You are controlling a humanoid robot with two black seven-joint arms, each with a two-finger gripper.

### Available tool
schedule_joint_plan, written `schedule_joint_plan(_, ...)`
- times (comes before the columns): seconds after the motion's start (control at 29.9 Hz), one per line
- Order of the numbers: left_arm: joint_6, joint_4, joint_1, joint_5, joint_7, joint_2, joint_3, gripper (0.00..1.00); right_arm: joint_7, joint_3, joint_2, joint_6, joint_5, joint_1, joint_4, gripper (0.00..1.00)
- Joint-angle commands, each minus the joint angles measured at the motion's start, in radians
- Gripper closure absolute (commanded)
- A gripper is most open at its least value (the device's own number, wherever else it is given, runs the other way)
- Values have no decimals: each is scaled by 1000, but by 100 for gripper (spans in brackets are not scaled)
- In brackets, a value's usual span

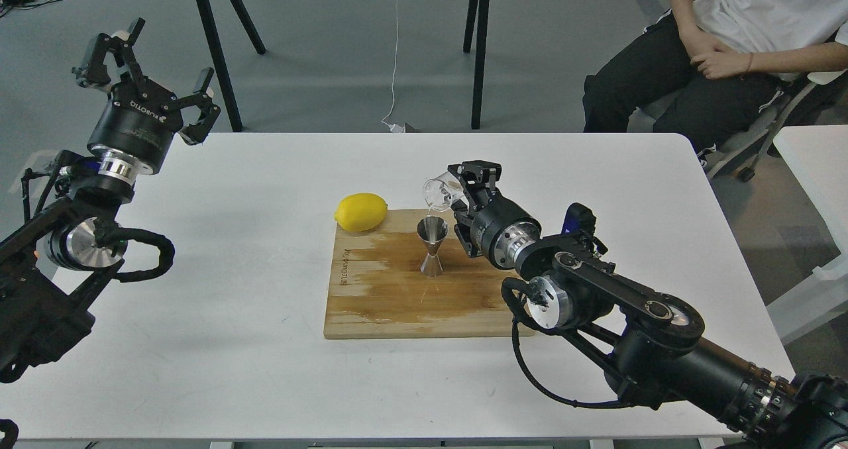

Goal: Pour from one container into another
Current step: 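Tilt the measuring cup with the right gripper to pour into the jigger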

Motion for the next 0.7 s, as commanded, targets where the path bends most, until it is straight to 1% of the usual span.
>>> schedule_joint_plan(0.0,0,0,-1,0,-2,2,0,0,0,-14,-3,0,-10,0,3,63)
schedule_joint_plan(0.17,0,0,-1,0,-2,2,0,0,0,-17,-5,0,-18,3,3,63)
schedule_joint_plan(0.33,0,0,1,0,-2,2,0,0,0,-52,-5,-2,-99,12,-2,62)
schedule_joint_plan(0.67,0,0,1,0,0,2,0,0,0,-65,-6,-2,-102,17,0,62)
